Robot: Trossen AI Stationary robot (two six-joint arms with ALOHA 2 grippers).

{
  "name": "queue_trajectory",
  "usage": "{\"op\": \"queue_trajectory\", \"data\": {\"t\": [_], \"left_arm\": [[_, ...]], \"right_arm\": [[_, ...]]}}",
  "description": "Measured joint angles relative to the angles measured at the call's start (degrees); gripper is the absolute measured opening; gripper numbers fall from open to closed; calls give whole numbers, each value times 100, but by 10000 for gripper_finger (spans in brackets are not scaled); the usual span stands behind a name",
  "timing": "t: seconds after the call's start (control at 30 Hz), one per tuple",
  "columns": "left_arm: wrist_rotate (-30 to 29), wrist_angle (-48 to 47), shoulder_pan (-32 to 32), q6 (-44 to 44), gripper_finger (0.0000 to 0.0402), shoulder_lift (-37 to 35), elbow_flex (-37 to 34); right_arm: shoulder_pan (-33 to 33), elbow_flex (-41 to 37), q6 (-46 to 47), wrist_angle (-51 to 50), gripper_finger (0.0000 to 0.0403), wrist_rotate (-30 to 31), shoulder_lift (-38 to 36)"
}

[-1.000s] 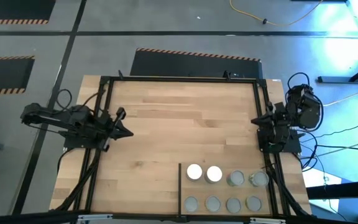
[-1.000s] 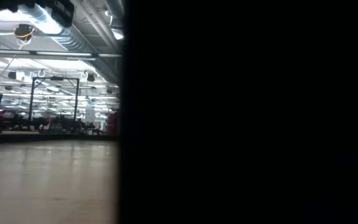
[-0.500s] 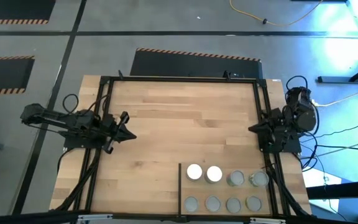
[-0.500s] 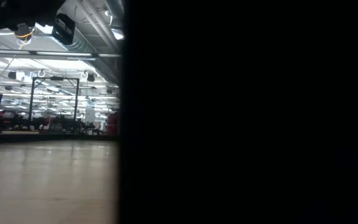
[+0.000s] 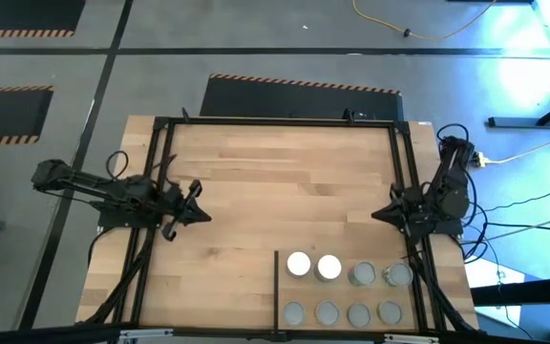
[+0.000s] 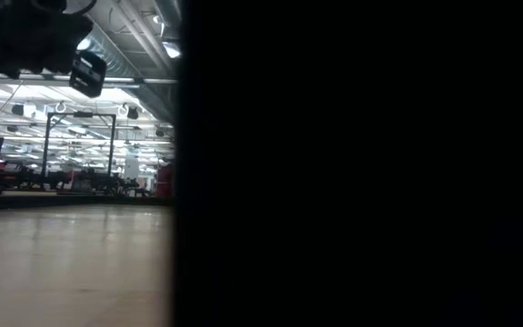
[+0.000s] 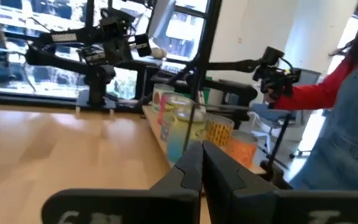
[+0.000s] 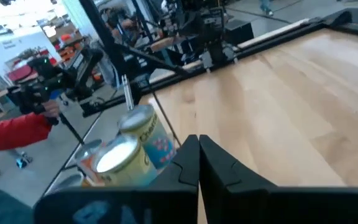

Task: Pick and place cans onto a shelf
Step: Return to Home Position

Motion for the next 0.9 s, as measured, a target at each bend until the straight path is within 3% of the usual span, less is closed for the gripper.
{"op": "queue_trajectory", "data": {"t": [0.4, 0.57, 0.73, 0.9], "left_arm": [[939, -605, -1, -93, 0, 0, -75], [943, -978, 0, 104, 0, 0, -75], [1386, -976, 0, 366, 0, 0, -75], [1577, -977, 0, 449, 0, 0, -75]], "right_arm": [[1, -525, -19, -58, 3, -571, 39], [1, -521, -266, -223, 4, -1221, 51], [1, -521, -358, -216, 4, -1751, 52], [-2, -521, -692, -214, 4, -1727, 52]]}}
